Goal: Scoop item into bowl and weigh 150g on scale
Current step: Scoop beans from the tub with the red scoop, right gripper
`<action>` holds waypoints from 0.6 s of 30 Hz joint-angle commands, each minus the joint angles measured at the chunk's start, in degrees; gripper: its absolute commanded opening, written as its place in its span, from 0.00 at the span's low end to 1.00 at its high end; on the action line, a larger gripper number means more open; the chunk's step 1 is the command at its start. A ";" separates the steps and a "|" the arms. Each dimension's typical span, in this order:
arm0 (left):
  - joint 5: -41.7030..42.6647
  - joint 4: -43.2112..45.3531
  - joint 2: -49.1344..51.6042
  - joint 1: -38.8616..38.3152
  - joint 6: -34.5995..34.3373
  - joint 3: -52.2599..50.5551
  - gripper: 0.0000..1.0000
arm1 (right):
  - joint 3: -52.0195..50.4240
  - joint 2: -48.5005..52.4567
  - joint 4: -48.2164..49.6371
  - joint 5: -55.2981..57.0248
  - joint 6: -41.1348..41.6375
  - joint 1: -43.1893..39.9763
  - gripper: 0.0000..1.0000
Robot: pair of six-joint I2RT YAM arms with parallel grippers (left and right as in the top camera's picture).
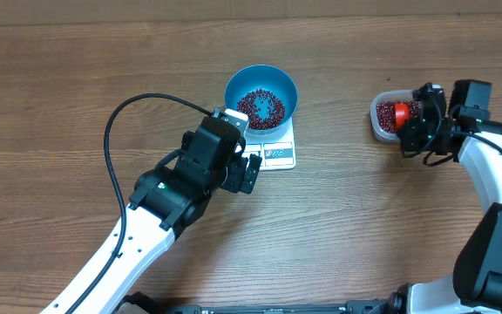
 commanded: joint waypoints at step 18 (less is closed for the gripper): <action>0.59 0.15 -0.02 0.28 0.87 -0.33 0.99 | 0.00 1.66 -3.85 -22.69 7.23 -5.92 0.03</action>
